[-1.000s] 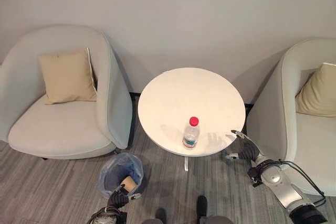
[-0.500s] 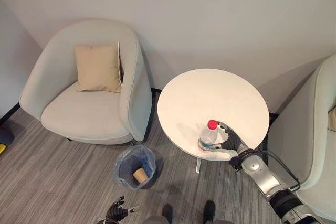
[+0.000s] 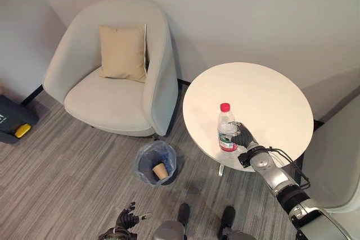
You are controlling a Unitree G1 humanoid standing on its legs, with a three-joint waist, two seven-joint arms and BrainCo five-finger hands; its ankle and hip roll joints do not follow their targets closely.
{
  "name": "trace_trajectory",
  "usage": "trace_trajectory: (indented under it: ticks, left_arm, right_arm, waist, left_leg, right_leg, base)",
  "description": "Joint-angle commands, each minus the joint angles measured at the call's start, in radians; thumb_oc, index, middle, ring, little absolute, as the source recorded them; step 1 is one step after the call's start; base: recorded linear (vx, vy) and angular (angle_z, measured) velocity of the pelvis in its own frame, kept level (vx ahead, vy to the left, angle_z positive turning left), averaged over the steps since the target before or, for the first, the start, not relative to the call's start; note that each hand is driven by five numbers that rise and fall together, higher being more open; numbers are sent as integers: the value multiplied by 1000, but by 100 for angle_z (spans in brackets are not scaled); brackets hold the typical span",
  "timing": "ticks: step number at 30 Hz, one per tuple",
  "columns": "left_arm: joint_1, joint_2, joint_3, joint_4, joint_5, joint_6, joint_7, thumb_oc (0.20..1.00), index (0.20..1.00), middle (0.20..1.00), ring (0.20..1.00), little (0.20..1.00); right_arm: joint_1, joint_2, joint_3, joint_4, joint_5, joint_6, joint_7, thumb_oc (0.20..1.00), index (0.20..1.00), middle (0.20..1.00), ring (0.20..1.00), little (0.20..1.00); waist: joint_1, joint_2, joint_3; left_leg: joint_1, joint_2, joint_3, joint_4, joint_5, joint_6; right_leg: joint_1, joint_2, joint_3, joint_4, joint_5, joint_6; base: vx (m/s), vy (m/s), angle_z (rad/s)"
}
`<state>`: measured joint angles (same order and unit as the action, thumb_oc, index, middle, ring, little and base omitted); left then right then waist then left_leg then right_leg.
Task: Gather garbage on tea table into small bin, then transfer packed bag to large trash can.
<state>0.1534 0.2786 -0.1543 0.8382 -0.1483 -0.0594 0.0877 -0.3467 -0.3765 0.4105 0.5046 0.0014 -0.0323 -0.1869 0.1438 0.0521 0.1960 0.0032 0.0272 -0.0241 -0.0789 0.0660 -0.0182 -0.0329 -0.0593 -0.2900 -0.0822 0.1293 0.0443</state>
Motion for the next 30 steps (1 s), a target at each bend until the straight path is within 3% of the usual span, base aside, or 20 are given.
trace_trajectory:
  ticks: [1,8,12,15,16,17,20,22,24,30]
  left_arm:
    - [-32,52,-19,0,-15,-24,20,1000,1000,1000,1000,1000]
    - [-26,40,-7,-23,-2,-15,11,1000,1000,1000,1000,1000]
    - [-43,33,-17,-38,-8,-14,11,1000,1000,1000,1000,1000]
    - [-49,26,-24,-36,-9,-15,10,1000,1000,1000,1000,1000]
    - [-60,19,-31,-41,-5,-15,9,1000,1000,1000,1000,1000]
    - [-59,19,-31,-41,-5,-15,9,1000,1000,1000,1000,1000]
    - [-82,15,-33,-44,-3,-21,21,1000,1000,1000,1000,1000]
    - [-84,12,-30,-44,0,-19,22,1000,1000,1000,1000,1000]
    - [-71,6,-26,-42,11,-20,28,1000,1000,1000,1000,1000]
    - [-60,16,-4,-31,7,-15,28,1000,1000,1000,1000,1000]
  right_arm:
    - [-3,-12,-29,-115,19,-58,-9,200,200,200,200,200]
    - [158,-56,-91,-310,15,-90,38,200,200,200,200,200]
    - [222,-76,-123,-370,21,-107,42,200,200,200,200,200]
    - [233,-84,-133,-378,19,-110,32,200,200,200,200,200]
    - [235,-89,-145,-378,13,-105,20,200,200,200,200,200]
    - [235,-89,-144,-378,13,-105,19,200,200,200,200,200]
    - [208,-95,-152,-377,12,-100,-7,200,200,200,200,200]
    - [207,-98,-158,-380,9,-95,-8,200,200,200,200,200]
    - [202,-92,-160,-365,6,-85,-7,200,200,200,200,200]
    - [183,-55,-146,-360,6,-80,3,200,200,200,200,200]
  waist:
    - [0,-59,-17]
    - [-31,-59,-19]
    - [-43,-54,10]
    - [-55,-50,19]
    - [-75,-50,22]
    - [-73,-50,23]
    - [-89,-56,22]
    - [-95,-49,16]
    - [-100,-40,1]
    - [-72,-55,0]
  left_leg:
    - [3,-35,34,42,-89,-19]
    - [1,-17,21,76,-89,-39]
    - [-86,-18,7,159,-67,-74]
    - [-132,-11,43,194,-55,-76]
    - [-147,27,143,199,-41,-64]
    - [-145,28,144,202,-45,-65]
    - [-161,83,256,227,-52,-75]
    - [-133,96,301,193,-55,-73]
    - [-98,88,309,167,-72,-63]
    - [-89,47,291,186,-129,-20]
  right_leg:
    - [95,-38,55,68,-212,61]
    - [114,-24,41,74,-236,41]
    - [107,-23,4,71,-248,23]
    - [106,-31,-34,68,-252,19]
    - [112,-44,-69,60,-247,21]
    - [115,-43,-67,60,-249,21]
    - [132,-62,-101,46,-252,38]
    - [136,-69,-121,50,-252,42]
    - [148,-86,-133,63,-251,59]
    - [121,-143,-96,160,-263,82]
  base:
    - [-19,-69,3]
    - [-47,-83,4]
    - [-139,-81,29]
    - [-89,0,73]
    - [-38,34,76]
    - [24,47,69]
    - [32,77,69]
    - [109,141,52]
    - [214,318,35]
    - [116,216,8]
